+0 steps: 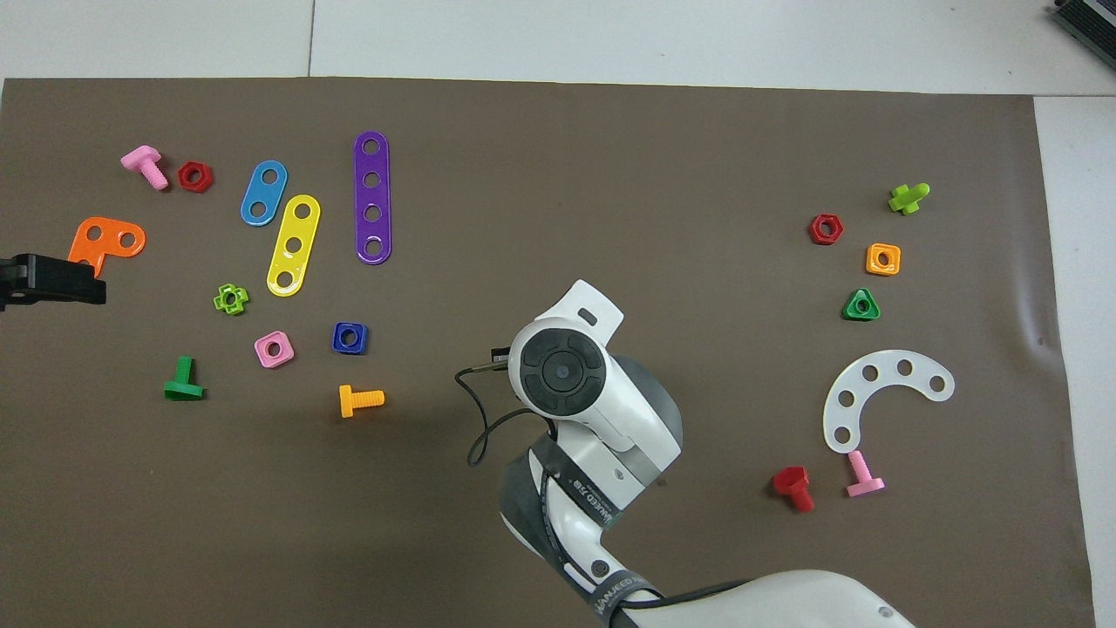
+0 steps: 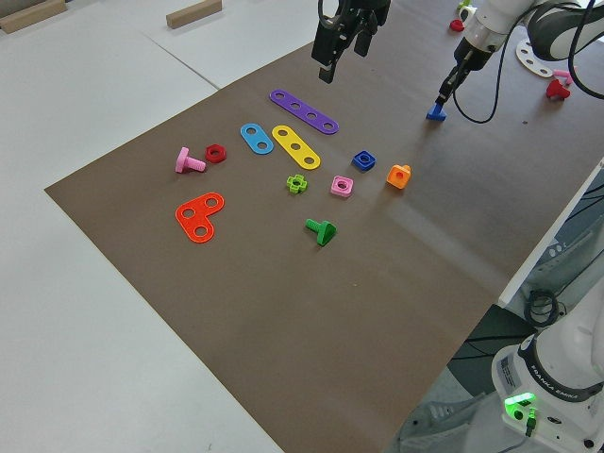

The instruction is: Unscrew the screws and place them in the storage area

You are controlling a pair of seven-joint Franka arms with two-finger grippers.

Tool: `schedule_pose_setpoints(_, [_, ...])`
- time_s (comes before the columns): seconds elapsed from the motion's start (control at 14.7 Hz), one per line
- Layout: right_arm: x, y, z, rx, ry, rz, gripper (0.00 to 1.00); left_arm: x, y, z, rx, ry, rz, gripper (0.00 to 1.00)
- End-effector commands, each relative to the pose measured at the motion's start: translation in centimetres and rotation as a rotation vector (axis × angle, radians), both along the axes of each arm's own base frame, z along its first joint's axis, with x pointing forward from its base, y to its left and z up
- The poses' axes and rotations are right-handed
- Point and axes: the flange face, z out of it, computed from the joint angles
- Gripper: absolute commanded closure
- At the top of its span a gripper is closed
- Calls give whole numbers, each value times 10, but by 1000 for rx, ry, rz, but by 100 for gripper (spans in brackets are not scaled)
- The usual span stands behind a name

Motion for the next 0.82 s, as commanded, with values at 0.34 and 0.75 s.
schedule_pose_setpoints(0.34, [66, -158, 49, -13, -30, -236, 100, 6, 1, -2, 16, -49, -14, 0])
schedule_pose_setpoints(0.75, [101, -287, 39, -9, 8, -202, 100, 3, 4, -5, 25, -31, -74, 0])
